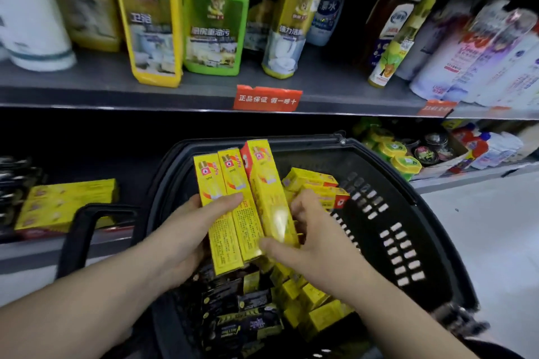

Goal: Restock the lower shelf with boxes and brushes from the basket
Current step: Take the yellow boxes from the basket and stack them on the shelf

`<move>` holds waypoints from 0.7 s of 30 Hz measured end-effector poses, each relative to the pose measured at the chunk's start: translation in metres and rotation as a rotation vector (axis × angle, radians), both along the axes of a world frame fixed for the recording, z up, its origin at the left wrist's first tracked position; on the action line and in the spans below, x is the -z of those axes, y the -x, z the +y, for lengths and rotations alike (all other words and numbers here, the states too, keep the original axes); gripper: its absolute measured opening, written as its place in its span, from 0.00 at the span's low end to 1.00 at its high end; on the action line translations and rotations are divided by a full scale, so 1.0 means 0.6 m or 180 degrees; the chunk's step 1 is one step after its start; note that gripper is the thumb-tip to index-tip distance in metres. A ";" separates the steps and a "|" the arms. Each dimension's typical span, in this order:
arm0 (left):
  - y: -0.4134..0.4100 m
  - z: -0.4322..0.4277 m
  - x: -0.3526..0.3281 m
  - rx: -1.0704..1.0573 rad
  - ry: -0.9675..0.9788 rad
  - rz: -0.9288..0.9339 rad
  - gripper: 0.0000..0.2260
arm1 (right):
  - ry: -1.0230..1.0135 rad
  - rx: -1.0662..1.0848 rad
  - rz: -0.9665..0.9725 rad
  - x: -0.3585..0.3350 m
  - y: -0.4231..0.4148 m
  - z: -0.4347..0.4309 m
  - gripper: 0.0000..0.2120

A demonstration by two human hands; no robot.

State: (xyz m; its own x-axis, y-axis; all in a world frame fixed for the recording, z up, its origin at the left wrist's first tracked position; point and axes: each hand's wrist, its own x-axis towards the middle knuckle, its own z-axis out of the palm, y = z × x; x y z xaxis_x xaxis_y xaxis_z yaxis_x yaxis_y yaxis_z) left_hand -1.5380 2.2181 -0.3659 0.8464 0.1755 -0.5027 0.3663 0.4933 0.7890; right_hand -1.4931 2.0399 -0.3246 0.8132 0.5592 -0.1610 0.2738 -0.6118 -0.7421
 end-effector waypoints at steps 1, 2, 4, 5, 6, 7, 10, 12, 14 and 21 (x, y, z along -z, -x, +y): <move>0.006 0.011 -0.004 -0.0011 -0.0036 -0.0012 0.22 | -0.0139 -0.0012 0.0074 -0.001 0.005 0.014 0.23; 0.013 0.024 -0.006 0.0013 -0.0072 -0.0047 0.23 | -0.0282 -0.0040 0.0196 -0.004 0.007 0.027 0.24; 0.031 0.050 -0.017 0.0123 -0.0127 -0.0183 0.22 | -0.0637 -0.0039 0.0626 -0.011 0.008 0.054 0.24; 0.041 0.061 -0.025 0.0153 -0.0122 -0.0250 0.21 | -0.0786 -0.0036 0.0838 -0.012 0.008 0.069 0.23; 0.051 0.074 -0.029 0.0139 -0.0095 -0.0295 0.20 | -0.0872 -0.0051 0.0961 -0.013 0.008 0.084 0.22; 0.061 0.087 -0.034 0.0095 -0.0053 -0.0301 0.20 | -0.0894 -0.0087 0.0985 -0.013 0.009 0.100 0.22; 0.091 0.134 -0.044 0.0009 0.0001 -0.0180 0.19 | -0.0805 -0.0254 0.1125 -0.008 0.010 0.156 0.22; 0.110 0.172 -0.050 -0.0033 0.0039 -0.0038 0.16 | -0.0676 -0.0406 0.1350 -0.007 0.008 0.199 0.21; 0.129 0.216 -0.050 -0.0260 0.0028 0.0127 0.13 | -0.0560 -0.0428 0.1540 -0.011 0.006 0.250 0.13; 0.168 0.349 0.006 -0.1339 -0.0030 0.0502 0.16 | 0.0860 -0.1210 0.0201 0.011 -0.034 0.453 0.21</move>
